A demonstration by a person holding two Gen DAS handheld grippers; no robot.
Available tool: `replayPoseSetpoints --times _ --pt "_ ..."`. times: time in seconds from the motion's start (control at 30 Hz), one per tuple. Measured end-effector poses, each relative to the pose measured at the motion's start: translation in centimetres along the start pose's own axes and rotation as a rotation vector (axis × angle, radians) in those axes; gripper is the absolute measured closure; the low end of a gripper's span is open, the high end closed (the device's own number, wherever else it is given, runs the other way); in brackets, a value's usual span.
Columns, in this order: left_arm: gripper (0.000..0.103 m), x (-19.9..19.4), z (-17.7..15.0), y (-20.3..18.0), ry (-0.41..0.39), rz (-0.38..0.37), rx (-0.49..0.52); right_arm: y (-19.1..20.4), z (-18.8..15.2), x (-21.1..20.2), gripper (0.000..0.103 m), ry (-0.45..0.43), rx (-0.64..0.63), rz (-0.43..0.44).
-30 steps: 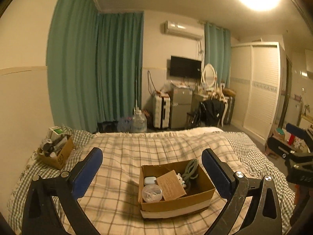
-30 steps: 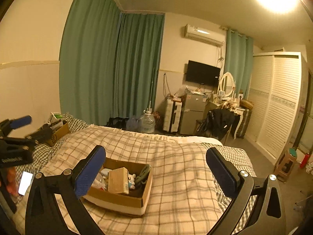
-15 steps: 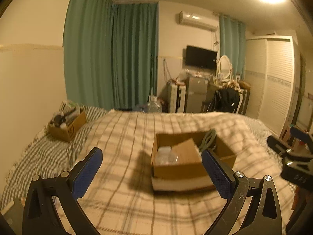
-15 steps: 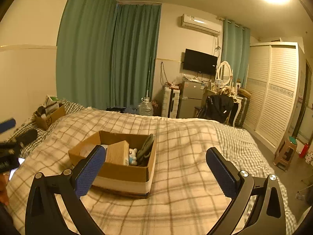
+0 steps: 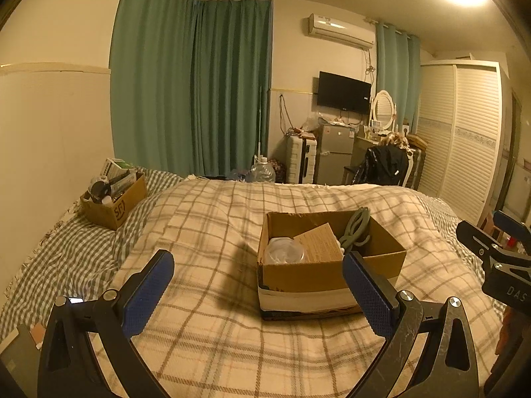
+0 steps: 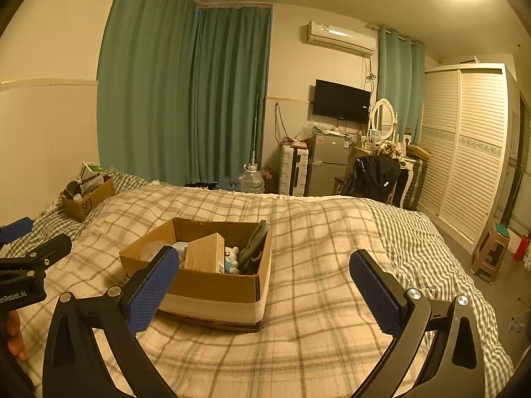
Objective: Organize objects
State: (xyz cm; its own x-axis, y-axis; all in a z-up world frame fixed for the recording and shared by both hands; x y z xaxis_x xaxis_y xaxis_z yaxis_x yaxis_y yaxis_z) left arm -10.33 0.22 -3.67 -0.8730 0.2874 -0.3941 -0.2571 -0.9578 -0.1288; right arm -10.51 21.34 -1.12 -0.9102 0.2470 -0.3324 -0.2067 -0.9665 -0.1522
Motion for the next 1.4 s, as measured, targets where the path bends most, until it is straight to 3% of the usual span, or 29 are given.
replayPoseSetpoints --times 1.4 --pt "0.000 0.54 -0.48 0.09 0.036 0.029 0.013 0.47 -0.44 0.41 0.000 0.020 -0.013 0.000"
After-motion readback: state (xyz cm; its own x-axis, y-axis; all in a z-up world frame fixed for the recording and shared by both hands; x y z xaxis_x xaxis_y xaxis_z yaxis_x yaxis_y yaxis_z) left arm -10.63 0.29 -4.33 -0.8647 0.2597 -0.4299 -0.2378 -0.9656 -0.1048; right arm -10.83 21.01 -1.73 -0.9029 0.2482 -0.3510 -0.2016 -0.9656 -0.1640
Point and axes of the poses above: each gripper's, at about its wrist camera, not at the fingertips, and x roughly the way its jaws point, y to its left, z to its top, the point moved 3 cm from there along x, roughly the way its jaws point, and after that the axes turned 13 degrees about -z, right-handed, at the moved point
